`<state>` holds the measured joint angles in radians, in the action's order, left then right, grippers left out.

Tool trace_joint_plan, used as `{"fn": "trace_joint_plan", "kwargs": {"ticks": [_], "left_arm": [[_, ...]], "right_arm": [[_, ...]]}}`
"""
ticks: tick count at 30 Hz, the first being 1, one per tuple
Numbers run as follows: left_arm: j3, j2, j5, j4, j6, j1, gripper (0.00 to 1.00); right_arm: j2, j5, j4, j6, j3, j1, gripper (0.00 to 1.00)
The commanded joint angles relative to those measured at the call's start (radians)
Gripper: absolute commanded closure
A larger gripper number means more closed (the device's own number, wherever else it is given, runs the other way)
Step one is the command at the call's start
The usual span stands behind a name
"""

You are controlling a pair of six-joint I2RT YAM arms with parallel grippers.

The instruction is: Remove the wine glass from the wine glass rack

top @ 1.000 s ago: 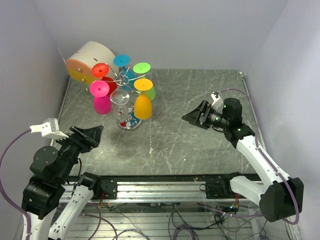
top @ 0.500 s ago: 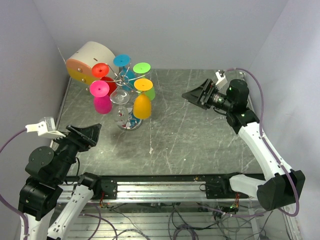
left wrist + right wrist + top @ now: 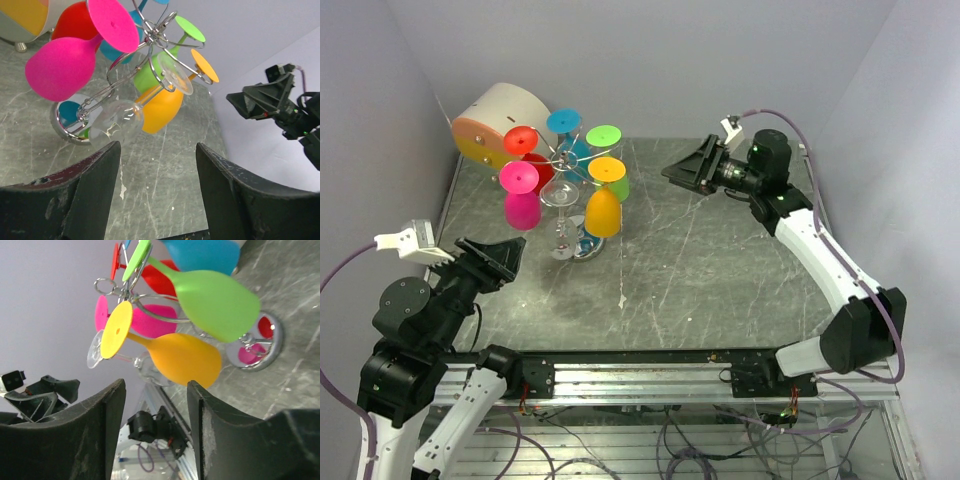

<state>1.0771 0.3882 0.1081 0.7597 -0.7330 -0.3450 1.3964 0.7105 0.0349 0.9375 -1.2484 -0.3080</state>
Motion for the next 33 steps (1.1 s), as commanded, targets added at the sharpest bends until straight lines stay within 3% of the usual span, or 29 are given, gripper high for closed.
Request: {"fn": "trace_joint_plan", "kwargs": {"ticks": [1, 17, 33], "left_arm": [[0.053, 0.011, -0.018, -0.045, 0.008, -0.006, 0.28], [0.03, -0.007, -0.021, -0.035, -0.011, -0.005, 0.31], [0.021, -0.031, 0.004, -0.003, -0.009, -0.006, 0.32]], "right_arm": [[0.054, 0.047, -0.087, 0.045, -0.061, -0.056, 0.51], [0.237, 0.061, -0.171, 0.119, -0.21, -0.149, 0.55], [0.321, 0.062, -0.239, 0.172, -0.261, -0.212, 0.61]]}}
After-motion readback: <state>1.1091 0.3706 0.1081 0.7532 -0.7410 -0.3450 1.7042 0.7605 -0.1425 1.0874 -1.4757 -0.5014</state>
